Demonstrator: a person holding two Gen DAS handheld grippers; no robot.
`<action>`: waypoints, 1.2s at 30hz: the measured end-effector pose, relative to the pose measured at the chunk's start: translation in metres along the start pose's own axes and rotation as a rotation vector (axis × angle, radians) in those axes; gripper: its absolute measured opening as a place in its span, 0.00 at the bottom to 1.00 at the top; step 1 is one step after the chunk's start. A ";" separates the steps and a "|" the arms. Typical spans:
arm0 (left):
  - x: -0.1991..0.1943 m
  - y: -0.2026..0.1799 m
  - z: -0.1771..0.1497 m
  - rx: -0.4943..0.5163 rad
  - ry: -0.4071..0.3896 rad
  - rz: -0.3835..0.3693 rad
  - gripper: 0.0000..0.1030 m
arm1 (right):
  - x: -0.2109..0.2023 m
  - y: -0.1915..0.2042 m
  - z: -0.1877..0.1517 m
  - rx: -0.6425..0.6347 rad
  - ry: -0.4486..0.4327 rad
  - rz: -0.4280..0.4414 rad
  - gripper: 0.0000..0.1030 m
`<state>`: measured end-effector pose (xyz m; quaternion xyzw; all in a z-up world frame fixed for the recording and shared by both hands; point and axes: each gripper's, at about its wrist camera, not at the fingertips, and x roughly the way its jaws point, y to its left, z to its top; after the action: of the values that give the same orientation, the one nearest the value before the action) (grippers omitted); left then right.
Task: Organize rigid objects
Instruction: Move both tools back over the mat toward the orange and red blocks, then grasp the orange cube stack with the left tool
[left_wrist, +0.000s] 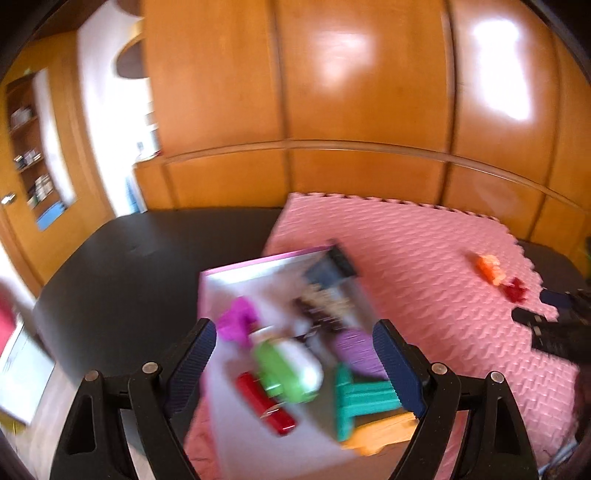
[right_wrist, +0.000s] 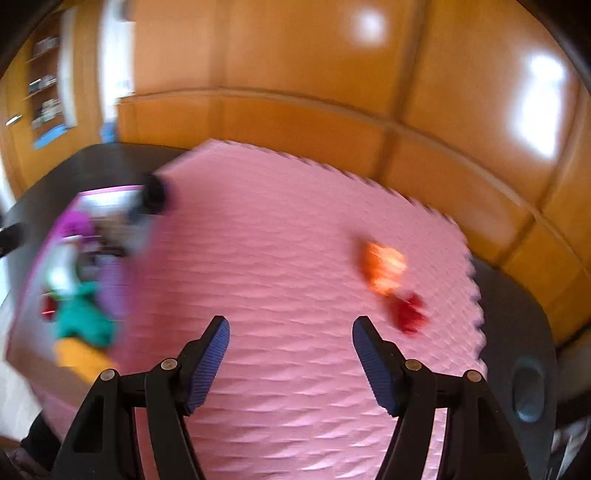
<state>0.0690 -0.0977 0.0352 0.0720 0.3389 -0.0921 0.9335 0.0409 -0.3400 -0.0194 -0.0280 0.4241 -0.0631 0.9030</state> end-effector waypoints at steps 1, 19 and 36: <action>0.002 -0.009 0.003 0.014 0.003 -0.025 0.85 | 0.008 -0.020 -0.002 0.050 0.018 -0.022 0.68; 0.103 -0.200 0.056 0.160 0.217 -0.348 0.63 | 0.027 -0.161 -0.032 0.572 0.064 -0.016 0.68; 0.203 -0.295 0.071 0.176 0.313 -0.378 0.53 | 0.037 -0.161 -0.028 0.577 0.100 -0.001 0.68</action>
<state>0.2009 -0.4237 -0.0628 0.1019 0.4771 -0.2819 0.8262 0.0281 -0.5042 -0.0486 0.2330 0.4326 -0.1831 0.8515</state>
